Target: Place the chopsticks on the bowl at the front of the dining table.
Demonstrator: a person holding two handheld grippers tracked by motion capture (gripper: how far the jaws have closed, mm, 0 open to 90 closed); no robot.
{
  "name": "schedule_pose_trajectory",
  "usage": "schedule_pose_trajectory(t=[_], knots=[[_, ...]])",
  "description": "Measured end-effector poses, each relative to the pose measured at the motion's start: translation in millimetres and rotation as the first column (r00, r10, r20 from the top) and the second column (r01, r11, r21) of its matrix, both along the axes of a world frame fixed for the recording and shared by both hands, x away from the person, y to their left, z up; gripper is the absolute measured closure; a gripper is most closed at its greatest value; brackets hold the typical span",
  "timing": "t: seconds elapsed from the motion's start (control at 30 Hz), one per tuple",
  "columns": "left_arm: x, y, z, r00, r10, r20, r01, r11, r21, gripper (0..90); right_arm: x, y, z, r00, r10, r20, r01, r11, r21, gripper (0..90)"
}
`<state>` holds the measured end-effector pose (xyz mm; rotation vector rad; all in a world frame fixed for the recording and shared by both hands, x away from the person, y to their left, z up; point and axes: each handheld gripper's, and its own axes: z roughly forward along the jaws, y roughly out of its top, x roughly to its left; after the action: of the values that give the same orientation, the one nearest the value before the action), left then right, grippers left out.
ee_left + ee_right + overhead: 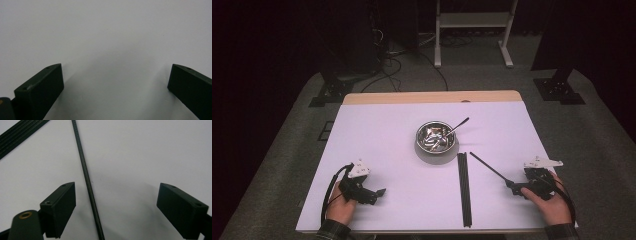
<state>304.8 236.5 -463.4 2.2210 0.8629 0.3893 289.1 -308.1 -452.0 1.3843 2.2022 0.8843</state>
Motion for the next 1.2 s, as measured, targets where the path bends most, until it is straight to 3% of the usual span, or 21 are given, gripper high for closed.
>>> schedule_pose_trajectory(t=[0.43,0.73,0.97,1.0,1.03,1.1,1.2], knots=[[0.0,0.1,0.0,1.0,0.0,-0.001,0.0,1.0,0.0,0.0,9.9,14.0,3.1,0.9986,0.052,0.004,-0.052,0.999,0.011,14.0],[0.0,0.1,0.0,1.0,0.0,0.0,0.0,1.0,-0.001,0.0,18.5,27.5,5.0,0.993,0.118,0.004,-0.118,0.992,0.035,11.7],[0.0,0.1,0.0,1.0,0.0,0.0,0.0,1.0,-0.001,0.0,27.9,30.4,5.8,0.9908,0.134,-0.021,-0.132,0.99,0.056,12.0],[0.0,0.1,0.0,1.0,0.0,-0.001,0.0,1.0,-0.001,0.0,29.0,31.1,5.7,0.9902,0.138,-0.021,-0.136,0.989,0.054,13.7],[0.0,0.1,0.0,1.0,0.0,0.0,0.0,1.0,-0.001,0.0,31.1,32.8,5.2,0.9857,0.165,-0.035,-0.162,0.985,0.062,24.8],[0.0,0.1,0.0,1.0,0.0,0.0,0.0,1.0,-0.001,0.0,32.2,33.9,4.6,0.984,0.172,-0.045,-0.169,0.984,0.059,23.4],[0.0,0.1,0.0,1.0,0.0,0.0,0.0,1.0,-0.001,0.0,33.5,37.5,3.4,0.984,0.176,-0.032,-0.174,0.984,0.036,28.6]])
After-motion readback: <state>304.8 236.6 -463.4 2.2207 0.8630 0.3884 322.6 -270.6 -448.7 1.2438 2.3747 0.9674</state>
